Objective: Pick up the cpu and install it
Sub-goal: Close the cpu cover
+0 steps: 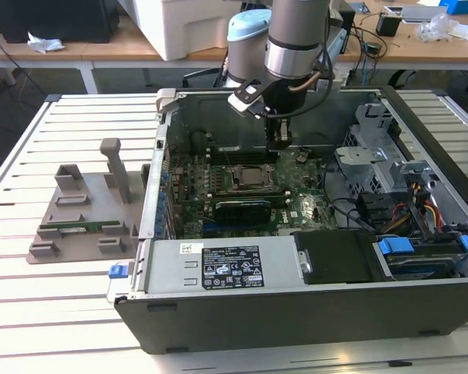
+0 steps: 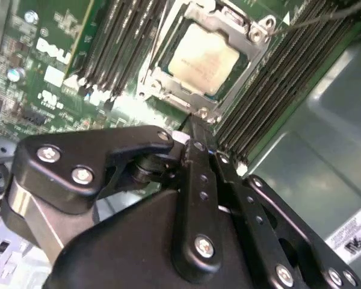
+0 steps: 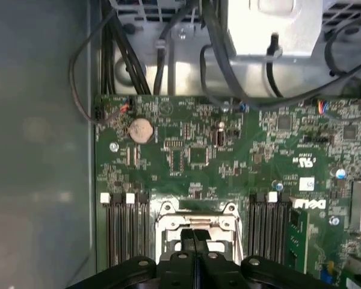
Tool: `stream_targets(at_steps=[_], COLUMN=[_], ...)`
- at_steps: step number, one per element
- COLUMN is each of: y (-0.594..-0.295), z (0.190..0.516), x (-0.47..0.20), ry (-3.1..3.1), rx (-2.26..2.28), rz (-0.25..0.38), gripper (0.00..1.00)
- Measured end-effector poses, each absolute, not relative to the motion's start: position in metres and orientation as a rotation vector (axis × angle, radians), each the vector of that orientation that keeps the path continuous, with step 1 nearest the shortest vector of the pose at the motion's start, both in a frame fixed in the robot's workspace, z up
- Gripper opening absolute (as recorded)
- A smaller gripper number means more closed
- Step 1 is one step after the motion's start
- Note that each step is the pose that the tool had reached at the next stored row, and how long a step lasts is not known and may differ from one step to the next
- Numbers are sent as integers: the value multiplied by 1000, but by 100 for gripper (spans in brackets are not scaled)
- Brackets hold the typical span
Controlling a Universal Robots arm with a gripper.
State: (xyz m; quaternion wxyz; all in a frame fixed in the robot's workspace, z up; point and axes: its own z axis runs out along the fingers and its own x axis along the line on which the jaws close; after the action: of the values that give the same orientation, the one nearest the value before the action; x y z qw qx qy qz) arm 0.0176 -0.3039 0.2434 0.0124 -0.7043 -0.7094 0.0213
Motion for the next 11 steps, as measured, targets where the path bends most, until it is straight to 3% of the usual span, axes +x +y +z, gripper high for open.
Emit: stream_targets(at_steps=[11], y=[-304], z=[219], x=[-25], ry=[-2211], rx=[-2196], rz=[67], gripper=[11])
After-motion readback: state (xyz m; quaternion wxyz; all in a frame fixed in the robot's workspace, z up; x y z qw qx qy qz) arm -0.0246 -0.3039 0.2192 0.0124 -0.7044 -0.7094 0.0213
